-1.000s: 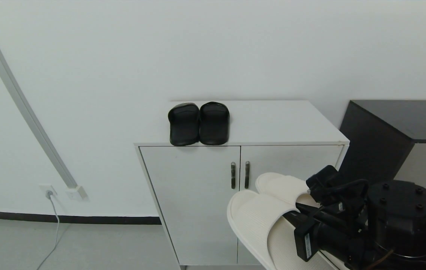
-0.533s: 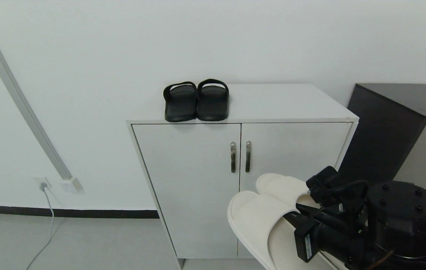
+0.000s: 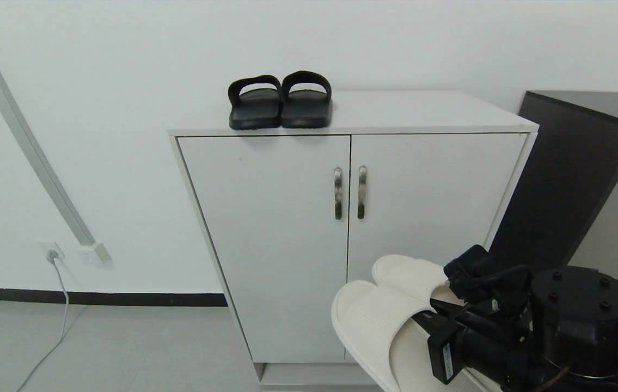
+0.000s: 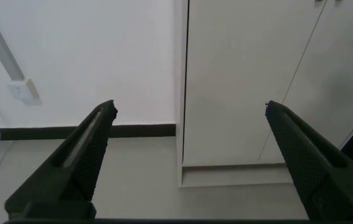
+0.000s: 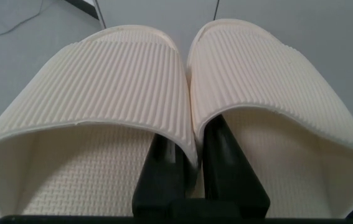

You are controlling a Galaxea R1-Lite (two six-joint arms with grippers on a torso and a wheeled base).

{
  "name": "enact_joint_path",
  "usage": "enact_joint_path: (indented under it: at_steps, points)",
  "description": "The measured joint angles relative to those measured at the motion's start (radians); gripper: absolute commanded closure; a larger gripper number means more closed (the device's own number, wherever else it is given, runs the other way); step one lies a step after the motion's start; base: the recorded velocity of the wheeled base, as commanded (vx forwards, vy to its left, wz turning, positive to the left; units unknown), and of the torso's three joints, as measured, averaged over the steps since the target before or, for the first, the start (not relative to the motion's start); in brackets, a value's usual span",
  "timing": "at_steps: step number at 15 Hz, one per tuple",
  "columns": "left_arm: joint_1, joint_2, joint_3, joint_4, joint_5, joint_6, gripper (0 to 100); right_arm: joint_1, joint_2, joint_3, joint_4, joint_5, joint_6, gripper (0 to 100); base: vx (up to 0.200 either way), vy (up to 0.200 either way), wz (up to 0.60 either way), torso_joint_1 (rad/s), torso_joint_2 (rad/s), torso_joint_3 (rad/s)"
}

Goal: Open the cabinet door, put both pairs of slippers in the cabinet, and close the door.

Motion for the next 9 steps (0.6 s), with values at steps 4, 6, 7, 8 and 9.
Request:
enact_joint_path:
  at_steps: [4,6,7,8,9]
  points:
    - [0.000,0.002,-0.001,0.003,-0.002,0.004,0,-0.002,0.001,0.010,-0.009,0.001,0.000,100,0.000,0.000,0.00,-0.049,0.45,0.387]
    - [0.000,0.006,-0.001,0.004,-0.002,0.003,0,-0.002,0.001,0.013,-0.029,0.001,0.000,100,0.000,0.000,0.00,-0.007,0.32,0.317]
    - [-0.002,0.007,-0.001,0.004,-0.004,0.003,0,-0.002,0.001,0.014,-0.034,0.001,-0.001,100,0.000,0.000,0.00,-0.002,0.14,0.139]
    - [-0.004,0.011,-0.002,0.003,-0.004,0.004,0,-0.002,0.002,0.020,-0.034,0.002,-0.001,100,0.000,0.000,0.00,0.002,0.09,0.080]
    - [-0.005,0.013,-0.003,0.001,-0.003,0.004,0,0.001,0.004,0.027,-0.033,0.003,-0.005,100,0.000,0.000,0.00,0.000,0.00,0.000]
